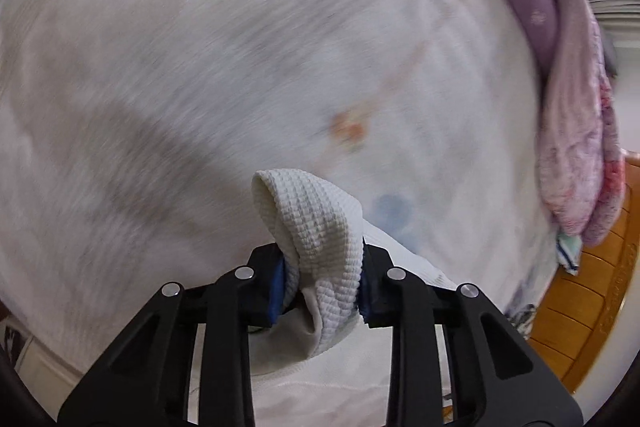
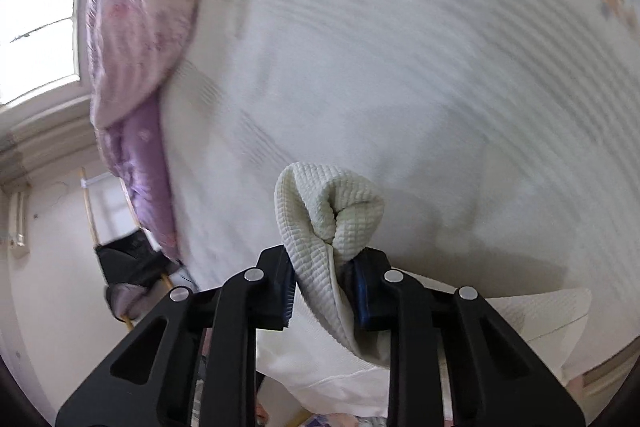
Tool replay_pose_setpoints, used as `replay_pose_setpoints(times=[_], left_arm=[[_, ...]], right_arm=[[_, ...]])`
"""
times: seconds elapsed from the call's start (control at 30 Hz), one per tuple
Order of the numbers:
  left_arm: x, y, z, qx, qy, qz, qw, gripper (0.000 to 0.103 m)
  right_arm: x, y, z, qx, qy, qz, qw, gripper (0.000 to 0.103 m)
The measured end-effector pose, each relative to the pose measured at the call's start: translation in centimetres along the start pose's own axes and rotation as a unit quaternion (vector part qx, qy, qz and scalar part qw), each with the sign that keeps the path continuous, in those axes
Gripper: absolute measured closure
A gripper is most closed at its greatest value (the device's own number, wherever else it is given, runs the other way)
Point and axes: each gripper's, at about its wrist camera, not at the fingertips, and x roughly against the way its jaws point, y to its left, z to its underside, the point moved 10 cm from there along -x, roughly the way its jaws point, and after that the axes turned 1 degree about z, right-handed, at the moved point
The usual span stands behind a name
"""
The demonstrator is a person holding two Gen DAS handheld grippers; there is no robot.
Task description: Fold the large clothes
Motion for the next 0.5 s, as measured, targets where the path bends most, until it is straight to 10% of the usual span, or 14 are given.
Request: replay_pose_setpoints(times=[0.23, 0.37, 0.5], left_arm=[[-1.9, -9.2, -7.3, -0.075, -0.037, 0.002, 0.9965, 0.071], [-4.3, -10.1, -13.2, -0.088, -0.071, -0.091, 0.9894, 0.043], [-3.1, -7.8, -10.9, -0.145, -0.046, -0.171, 0.9734, 0.032]], right_arm=[[-4.1, 11.2, -8.3, 0.060, -0.030, 0.006, 0.998, 0.080], [-6.0, 11.6, -12.5, 0.098, -0.037, 0.154, 0.983, 0.057], [-4.1, 12.3, -9.9, 0.199, -0.061, 0.184, 0.961, 0.037]])
